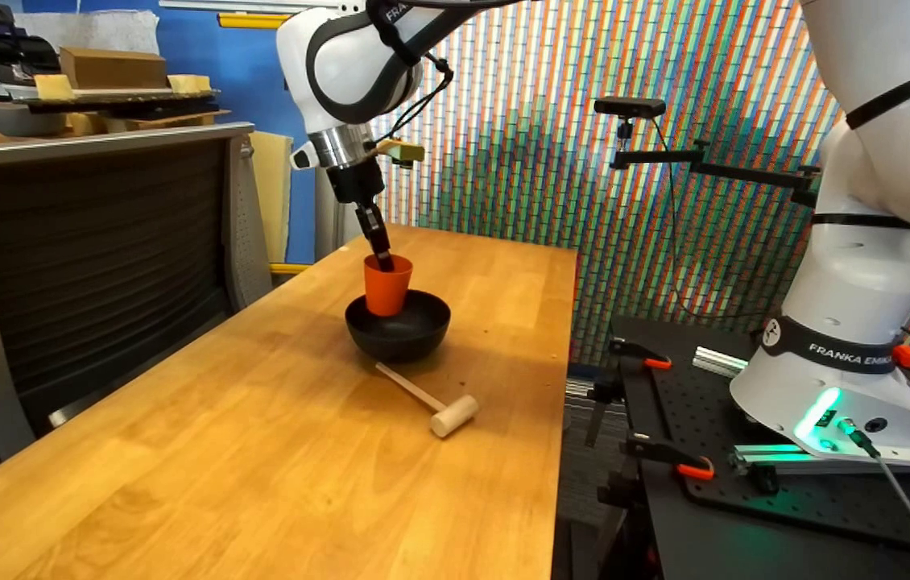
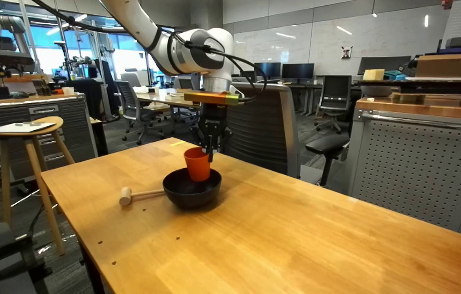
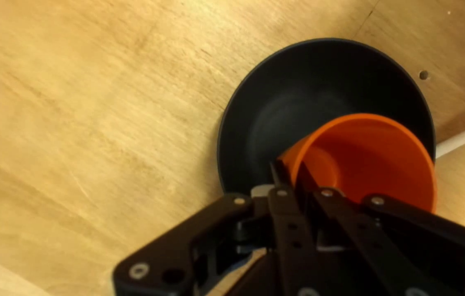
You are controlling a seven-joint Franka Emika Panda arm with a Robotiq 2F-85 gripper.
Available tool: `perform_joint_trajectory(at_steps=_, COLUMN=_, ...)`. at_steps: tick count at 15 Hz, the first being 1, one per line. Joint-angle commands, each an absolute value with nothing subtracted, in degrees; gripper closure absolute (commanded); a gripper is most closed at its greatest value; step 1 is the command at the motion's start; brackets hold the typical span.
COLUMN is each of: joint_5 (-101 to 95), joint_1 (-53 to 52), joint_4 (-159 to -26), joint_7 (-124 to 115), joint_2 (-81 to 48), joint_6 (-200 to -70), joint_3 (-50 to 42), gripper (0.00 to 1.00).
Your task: Put the cup in the bowl
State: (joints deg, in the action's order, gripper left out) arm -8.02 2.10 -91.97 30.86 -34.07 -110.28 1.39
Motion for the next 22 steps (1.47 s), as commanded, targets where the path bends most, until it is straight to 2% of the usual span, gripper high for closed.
perform_joint_trajectory(at_steps=1, joint_5=-7.16, joint_1=3.69, joint_4=-90.11, joint_7=31.24, joint_2=-36.71, joint_6=-107.69, joint_3=2.48, gripper=0.98)
perform_joint_trajectory(at_steps=5, joint_5=-6.09, joint_1=4.54, joint_4=-89.68, joint_7=32.18, joint_2=-39.08, joint_6=-107.24, joint_3=3.4, gripper=0.96)
perform_joint_trajectory(at_steps=6, joint_5=-5.96, joint_1=4.65, joint_4=-89.71, joint_7=32.33, joint_2=-39.3, joint_6=-107.05, joint_3=3.61, gripper=0.68)
perform_joint_trajectory(at_steps=7, joint_5=-5.85, joint_1=4.76, joint_4=-89.78, joint_7=32.42, joint_2=-39.3, joint_6=-107.04, joint_3=3.78, gripper=0.68)
perform_joint_trajectory(at_steps=8, joint_5=-6.21, joint_1=4.67, joint_4=-90.36, joint_7=32.25, joint_2=-38.47, joint_6=-107.41, joint_3=3.75, gripper=0.63)
perform_joint_trajectory(at_steps=16, joint_5=-10.19, joint_1=3.92, joint_4=-94.29, joint_7=31.66, joint_2=-25.22, joint_6=-108.31, joint_3=2.39, gripper=0.01)
perform_joint_trajectory(at_steps=20, joint_5=-7.13, joint_1=6.3, joint_4=-97.42, joint_7=34.7, joint_2=-17.41, joint_6=-107.83, joint_3=1.95, gripper=0.0)
perform_joint_trajectory(at_steps=21, joint_5=-8.91, joint_1=4.39, joint_4=-93.06, joint_7=32.2, joint_2=-22.77, joint_6=-108.01, joint_3=1.87, gripper=0.0)
perform_joint_trajectory(at_steps=22, joint_5=-8.72, joint_1=4.66, joint_4=-93.5, joint_7=32.42, joint_2=-21.51, joint_6=-107.89, joint_3=1.72, gripper=0.0)
